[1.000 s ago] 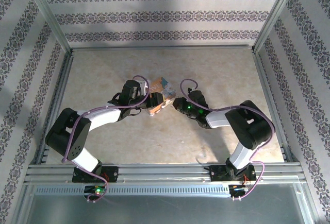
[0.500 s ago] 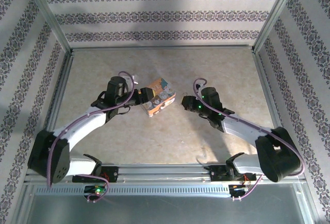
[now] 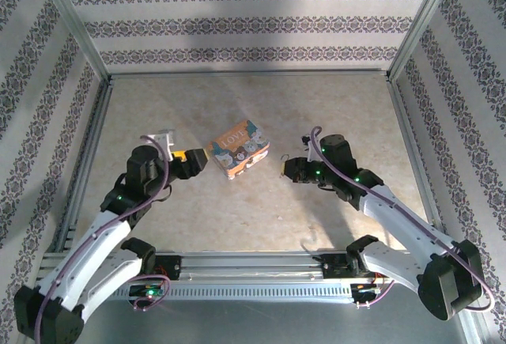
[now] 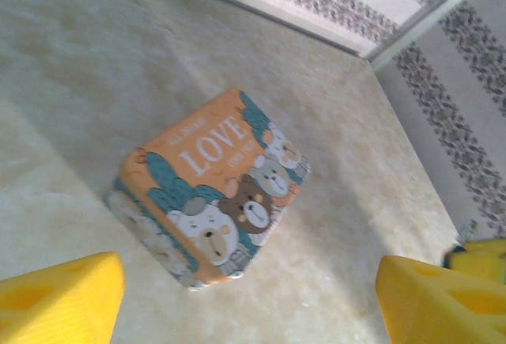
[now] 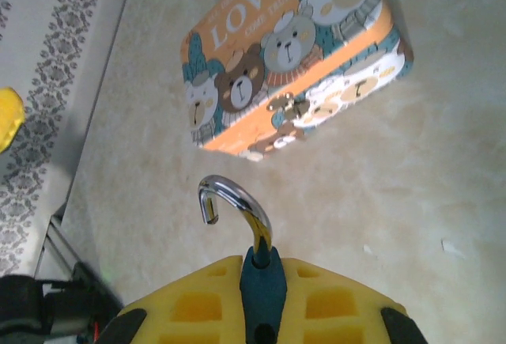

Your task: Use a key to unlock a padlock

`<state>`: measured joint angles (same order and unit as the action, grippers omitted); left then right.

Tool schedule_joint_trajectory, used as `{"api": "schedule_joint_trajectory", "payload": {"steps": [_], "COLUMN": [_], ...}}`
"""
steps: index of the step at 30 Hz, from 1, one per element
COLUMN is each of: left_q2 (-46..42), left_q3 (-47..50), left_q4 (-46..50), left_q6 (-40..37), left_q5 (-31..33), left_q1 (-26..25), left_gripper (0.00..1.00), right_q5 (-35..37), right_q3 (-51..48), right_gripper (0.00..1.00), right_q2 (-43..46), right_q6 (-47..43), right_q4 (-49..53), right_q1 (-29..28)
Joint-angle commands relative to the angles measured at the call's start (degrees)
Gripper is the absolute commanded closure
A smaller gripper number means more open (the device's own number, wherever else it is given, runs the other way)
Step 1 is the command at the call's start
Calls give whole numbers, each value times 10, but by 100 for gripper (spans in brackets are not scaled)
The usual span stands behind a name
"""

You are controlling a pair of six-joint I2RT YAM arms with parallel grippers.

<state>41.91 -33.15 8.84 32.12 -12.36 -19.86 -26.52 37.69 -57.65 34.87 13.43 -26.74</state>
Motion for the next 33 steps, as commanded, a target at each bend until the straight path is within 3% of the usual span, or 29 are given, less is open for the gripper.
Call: {"api": "schedule_joint_trajectory", "payload": {"steps": [1,8,15,24,33], "left_q2": [-57,-164,-216,-244,-245], "left_q3": [22,58,65,58,53], "left_q4": [58,120,181,220,227], "left_q6": [-10,17,31,35,35], "left_q5": [100,188,215,219,229], "left_q1": [7,8,8,8,8], "left_gripper": [13,8,7,7,6], "right_q5": [-25,-10,20,22,-11], "right_q3": [19,14,-6,-18,-11], "right_gripper": [100,100,100,100,100], "right_q2": [24,42,22,-92,-214], "right_q6": [-17,-3,35,62,73], "right_q4": [83,124,105,23,-58], "right_q1": [-16,-79,-136,-188,-205]}}
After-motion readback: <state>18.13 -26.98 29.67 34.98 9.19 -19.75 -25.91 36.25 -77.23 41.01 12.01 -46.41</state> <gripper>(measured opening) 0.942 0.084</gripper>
